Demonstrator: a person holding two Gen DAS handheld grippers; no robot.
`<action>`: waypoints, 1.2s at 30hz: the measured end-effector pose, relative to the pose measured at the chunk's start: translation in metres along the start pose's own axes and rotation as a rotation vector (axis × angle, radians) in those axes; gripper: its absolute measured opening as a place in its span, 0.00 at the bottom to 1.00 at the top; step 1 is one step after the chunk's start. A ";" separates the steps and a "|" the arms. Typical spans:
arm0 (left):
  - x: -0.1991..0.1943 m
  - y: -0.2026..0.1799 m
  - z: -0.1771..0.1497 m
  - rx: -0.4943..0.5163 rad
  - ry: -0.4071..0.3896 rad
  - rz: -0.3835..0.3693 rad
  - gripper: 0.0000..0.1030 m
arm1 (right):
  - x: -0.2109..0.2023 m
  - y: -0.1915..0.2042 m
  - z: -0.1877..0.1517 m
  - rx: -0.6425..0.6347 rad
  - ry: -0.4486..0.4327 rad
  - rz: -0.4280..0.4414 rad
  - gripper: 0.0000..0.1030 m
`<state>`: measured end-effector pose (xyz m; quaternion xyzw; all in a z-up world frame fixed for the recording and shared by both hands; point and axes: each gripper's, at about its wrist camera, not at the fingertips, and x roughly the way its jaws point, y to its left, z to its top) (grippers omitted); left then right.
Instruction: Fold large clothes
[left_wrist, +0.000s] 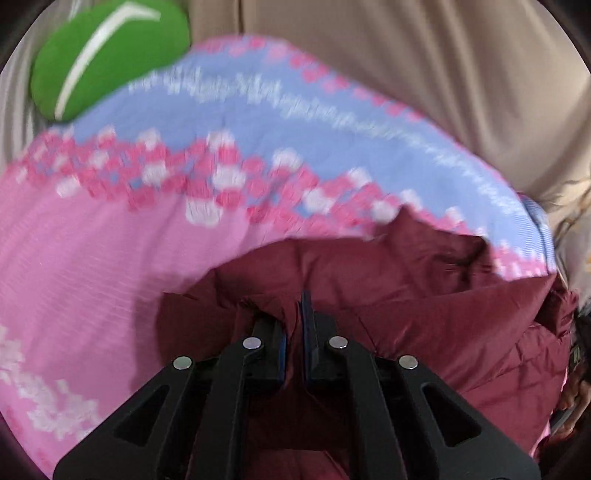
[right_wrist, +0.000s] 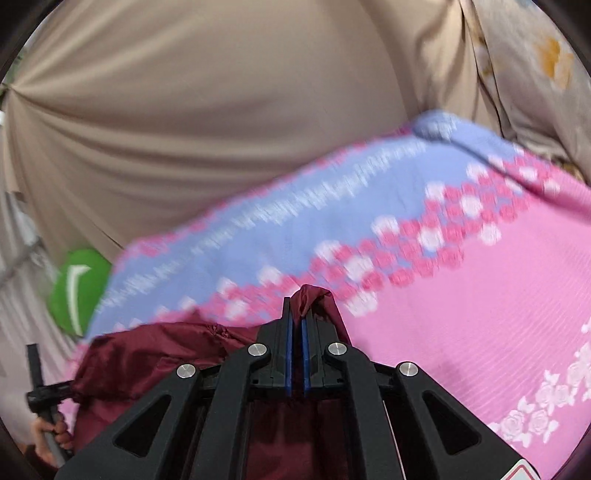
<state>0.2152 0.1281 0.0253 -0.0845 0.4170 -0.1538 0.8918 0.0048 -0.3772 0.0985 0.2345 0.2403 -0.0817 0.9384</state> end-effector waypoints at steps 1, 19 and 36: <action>0.011 0.002 -0.001 -0.002 0.013 0.002 0.06 | 0.019 -0.007 -0.007 0.005 0.040 -0.030 0.03; -0.073 0.017 -0.006 0.011 -0.213 -0.132 0.95 | -0.041 -0.018 -0.018 0.008 0.012 -0.048 0.68; -0.098 0.027 -0.012 -0.065 -0.101 -0.262 0.04 | -0.068 0.031 -0.024 -0.081 0.026 0.091 0.05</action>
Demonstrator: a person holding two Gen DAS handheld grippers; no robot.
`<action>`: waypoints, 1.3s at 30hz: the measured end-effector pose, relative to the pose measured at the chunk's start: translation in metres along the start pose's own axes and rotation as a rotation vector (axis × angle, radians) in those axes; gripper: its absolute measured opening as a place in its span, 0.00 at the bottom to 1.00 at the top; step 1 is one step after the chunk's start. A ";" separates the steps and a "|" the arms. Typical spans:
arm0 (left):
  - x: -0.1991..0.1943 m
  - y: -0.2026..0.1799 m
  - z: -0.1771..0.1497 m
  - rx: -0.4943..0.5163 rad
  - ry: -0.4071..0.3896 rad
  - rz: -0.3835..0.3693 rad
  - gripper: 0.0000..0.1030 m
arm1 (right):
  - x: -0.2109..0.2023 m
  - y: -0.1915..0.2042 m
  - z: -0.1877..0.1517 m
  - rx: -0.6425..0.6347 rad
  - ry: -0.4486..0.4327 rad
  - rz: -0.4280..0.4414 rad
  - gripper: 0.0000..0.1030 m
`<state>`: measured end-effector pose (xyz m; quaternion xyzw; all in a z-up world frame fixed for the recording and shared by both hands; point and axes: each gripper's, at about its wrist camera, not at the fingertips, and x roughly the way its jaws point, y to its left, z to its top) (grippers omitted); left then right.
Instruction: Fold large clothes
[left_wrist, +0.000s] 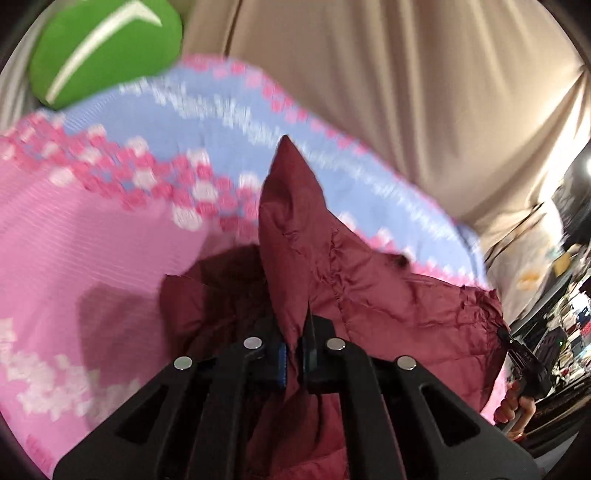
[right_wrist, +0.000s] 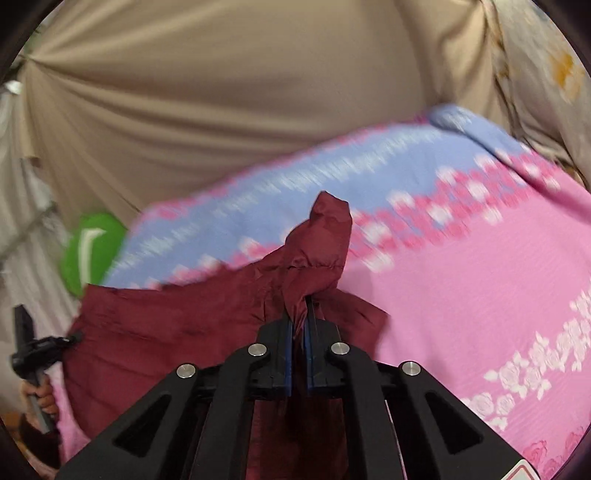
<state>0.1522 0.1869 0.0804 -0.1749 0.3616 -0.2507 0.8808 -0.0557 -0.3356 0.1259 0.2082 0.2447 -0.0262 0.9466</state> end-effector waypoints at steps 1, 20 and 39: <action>-0.005 0.001 -0.002 0.000 -0.004 0.019 0.03 | -0.008 0.007 0.001 -0.018 -0.032 0.029 0.04; 0.031 -0.086 -0.042 0.269 0.045 0.092 0.50 | 0.026 0.095 -0.045 -0.214 0.150 0.049 0.21; 0.014 -0.015 -0.094 0.223 0.194 0.227 0.52 | -0.035 -0.048 -0.113 -0.034 0.269 -0.376 0.34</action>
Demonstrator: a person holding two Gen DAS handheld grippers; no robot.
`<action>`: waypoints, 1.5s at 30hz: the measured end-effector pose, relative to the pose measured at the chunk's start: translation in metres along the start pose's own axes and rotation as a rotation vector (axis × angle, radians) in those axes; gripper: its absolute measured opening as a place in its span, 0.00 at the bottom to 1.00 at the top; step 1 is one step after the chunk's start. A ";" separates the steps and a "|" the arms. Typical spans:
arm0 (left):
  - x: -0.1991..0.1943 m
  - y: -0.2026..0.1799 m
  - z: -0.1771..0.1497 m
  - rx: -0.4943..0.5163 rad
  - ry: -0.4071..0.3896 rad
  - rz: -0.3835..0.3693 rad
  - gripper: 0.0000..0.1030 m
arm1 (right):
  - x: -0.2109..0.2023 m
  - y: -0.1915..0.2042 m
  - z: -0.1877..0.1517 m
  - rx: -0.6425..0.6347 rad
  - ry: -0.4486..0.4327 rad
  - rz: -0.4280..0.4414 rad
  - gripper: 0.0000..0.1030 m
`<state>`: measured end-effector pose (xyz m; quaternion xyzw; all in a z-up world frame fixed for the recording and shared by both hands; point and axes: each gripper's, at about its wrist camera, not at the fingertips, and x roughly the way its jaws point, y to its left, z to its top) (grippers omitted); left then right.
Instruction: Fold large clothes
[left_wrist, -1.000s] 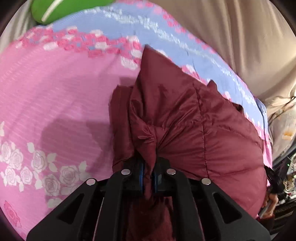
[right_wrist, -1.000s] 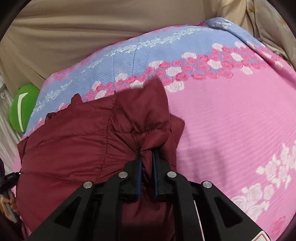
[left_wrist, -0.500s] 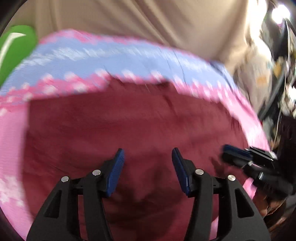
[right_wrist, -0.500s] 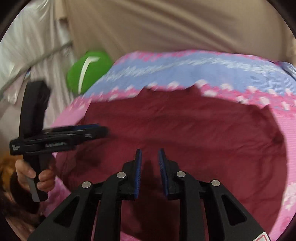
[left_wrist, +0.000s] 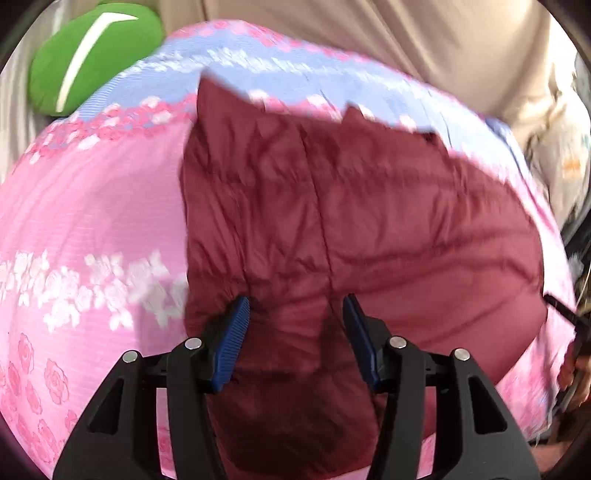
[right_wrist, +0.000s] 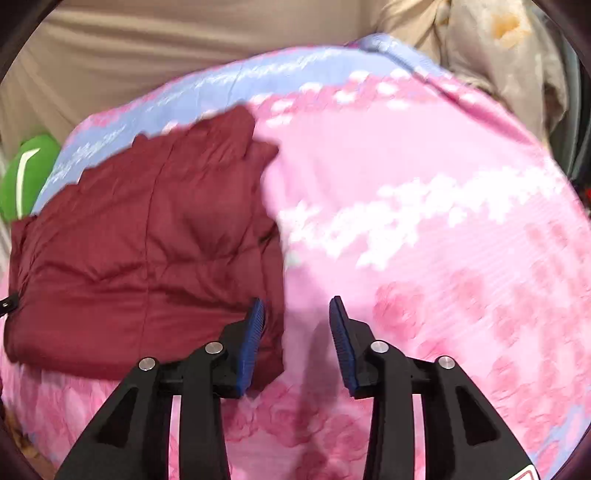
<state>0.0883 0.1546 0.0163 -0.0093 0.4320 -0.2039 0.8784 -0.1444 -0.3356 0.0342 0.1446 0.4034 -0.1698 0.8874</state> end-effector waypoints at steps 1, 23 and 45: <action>-0.002 0.002 0.010 -0.010 -0.032 0.005 0.55 | -0.005 0.006 0.014 -0.009 -0.039 0.005 0.34; 0.089 0.057 0.107 -0.246 -0.089 0.073 0.20 | 0.101 0.066 0.142 0.040 -0.128 0.128 0.03; 0.010 -0.109 0.041 0.151 -0.163 -0.084 0.65 | 0.007 0.257 0.042 -0.413 -0.101 0.416 0.24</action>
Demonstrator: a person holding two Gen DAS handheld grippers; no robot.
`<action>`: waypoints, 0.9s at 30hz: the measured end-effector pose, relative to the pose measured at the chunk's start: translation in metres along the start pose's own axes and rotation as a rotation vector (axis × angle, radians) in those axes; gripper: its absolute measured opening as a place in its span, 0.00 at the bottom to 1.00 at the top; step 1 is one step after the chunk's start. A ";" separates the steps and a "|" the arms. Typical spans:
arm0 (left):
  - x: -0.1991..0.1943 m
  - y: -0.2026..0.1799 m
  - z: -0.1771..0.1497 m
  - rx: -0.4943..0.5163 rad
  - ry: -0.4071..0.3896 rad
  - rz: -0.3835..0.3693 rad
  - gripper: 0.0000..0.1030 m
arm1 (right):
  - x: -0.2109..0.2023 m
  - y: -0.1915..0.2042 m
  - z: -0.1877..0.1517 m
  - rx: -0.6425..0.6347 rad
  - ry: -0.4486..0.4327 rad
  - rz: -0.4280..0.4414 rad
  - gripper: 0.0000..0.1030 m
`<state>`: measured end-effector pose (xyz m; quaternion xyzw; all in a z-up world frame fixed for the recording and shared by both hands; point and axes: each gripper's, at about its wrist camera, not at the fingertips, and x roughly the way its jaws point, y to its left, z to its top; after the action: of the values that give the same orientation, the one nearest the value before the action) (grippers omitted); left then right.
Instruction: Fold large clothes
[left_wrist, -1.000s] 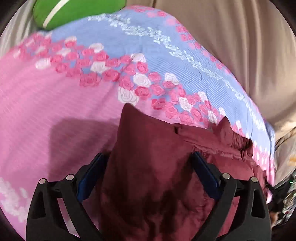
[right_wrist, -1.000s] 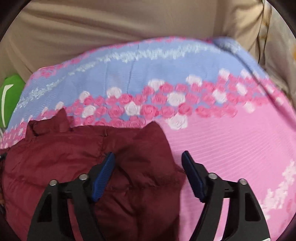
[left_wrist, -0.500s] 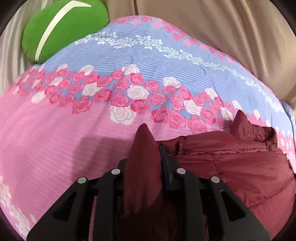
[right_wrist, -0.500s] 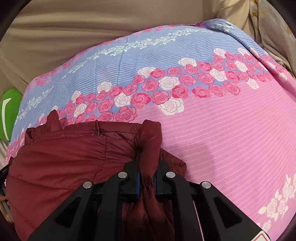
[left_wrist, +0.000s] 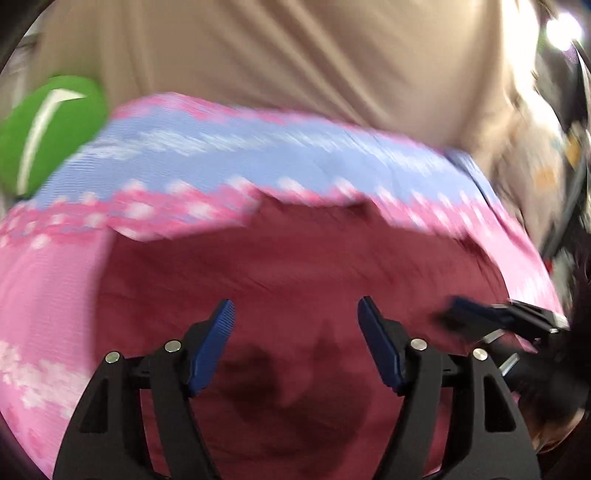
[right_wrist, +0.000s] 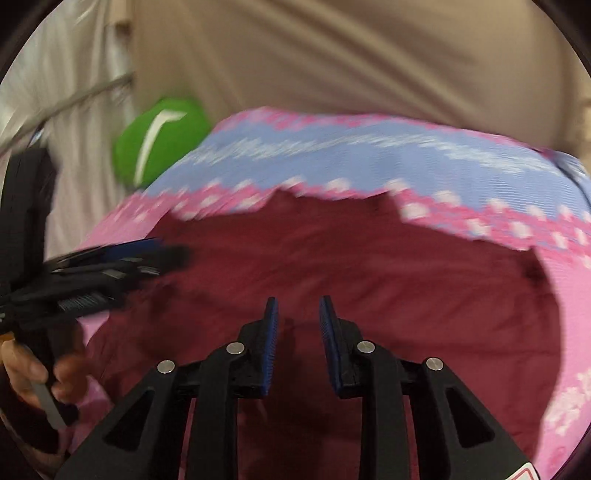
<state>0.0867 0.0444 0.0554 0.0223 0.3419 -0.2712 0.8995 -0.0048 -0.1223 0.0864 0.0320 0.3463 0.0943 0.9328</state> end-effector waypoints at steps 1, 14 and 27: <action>0.004 -0.006 -0.006 0.010 0.017 -0.002 0.65 | 0.004 0.010 -0.007 -0.034 0.010 -0.020 0.24; 0.005 0.044 -0.066 -0.081 0.068 0.152 0.82 | -0.044 -0.118 -0.094 0.246 0.047 -0.292 0.17; -0.009 0.050 -0.081 -0.091 0.046 0.178 0.86 | -0.072 -0.146 -0.099 0.416 0.012 -0.417 0.37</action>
<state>0.0575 0.1091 -0.0082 0.0177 0.3712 -0.1739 0.9120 -0.1000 -0.2798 0.0390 0.1500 0.3628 -0.1724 0.9034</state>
